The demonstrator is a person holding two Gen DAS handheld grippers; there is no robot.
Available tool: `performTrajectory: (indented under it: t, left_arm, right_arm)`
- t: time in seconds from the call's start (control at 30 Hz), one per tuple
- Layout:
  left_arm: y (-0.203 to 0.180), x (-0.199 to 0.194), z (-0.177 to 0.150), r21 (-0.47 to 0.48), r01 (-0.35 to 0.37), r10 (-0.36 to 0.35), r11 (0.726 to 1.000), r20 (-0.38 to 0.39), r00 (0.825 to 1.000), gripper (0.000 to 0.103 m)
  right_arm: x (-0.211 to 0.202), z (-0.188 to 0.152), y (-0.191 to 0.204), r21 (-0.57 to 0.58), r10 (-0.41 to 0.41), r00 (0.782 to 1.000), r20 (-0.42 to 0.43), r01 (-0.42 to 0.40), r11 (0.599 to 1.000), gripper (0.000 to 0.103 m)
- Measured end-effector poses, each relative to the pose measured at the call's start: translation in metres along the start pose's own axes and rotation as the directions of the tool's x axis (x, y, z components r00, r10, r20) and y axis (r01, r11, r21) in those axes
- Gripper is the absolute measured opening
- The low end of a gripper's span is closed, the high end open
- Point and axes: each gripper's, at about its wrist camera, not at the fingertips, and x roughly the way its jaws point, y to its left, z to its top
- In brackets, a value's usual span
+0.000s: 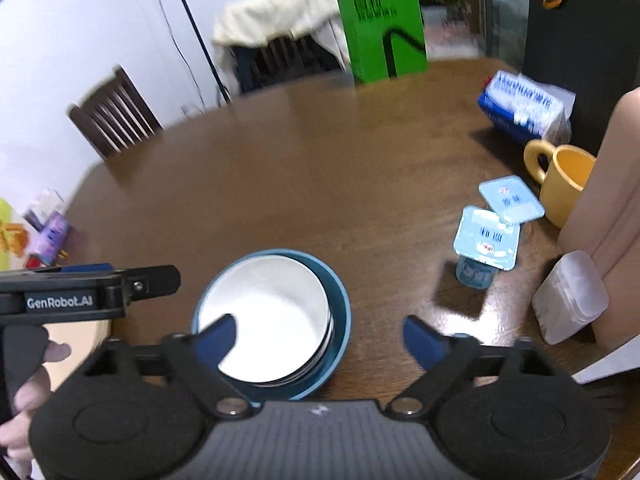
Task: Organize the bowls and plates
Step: 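Open both grippers to release the white bowl in the stack, then pull both tools back and move them to the blue bowl's rim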
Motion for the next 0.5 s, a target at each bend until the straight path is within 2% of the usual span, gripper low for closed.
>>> performTrajectory:
  t: [0.03,0.2,0.33,0.5]
  left_arm:
    - [0.001,-0.006,-0.004,0.0,0.001,-0.001,1.0,0.017,1.0,0.103]
    - [0.006,-0.039,-0.024,-0.004,0.024,-0.024,1.0,0.088,0.996,0.103]
    - [0.008,-0.06,-0.036,0.021,0.012,-0.015,1.0,0.132,0.991,0.103]
    - [0.019,-0.062,-0.04,0.037,0.005,-0.009,0.999,0.115,0.993,0.103]
  right_arm:
    - [-0.006,-0.005,0.001,-0.011,0.003,1.0,0.022,-0.002,1.0,0.103]
    - [-0.028,-0.027,0.008,-0.061,-0.02,0.996,0.082,0.025,0.998,0.103]
    - [-0.039,-0.044,0.012,-0.036,-0.02,0.995,0.098,0.024,0.999,0.103]
    - [-0.043,-0.052,0.014,0.006,-0.018,0.994,0.107,0.017,1.0,0.103]
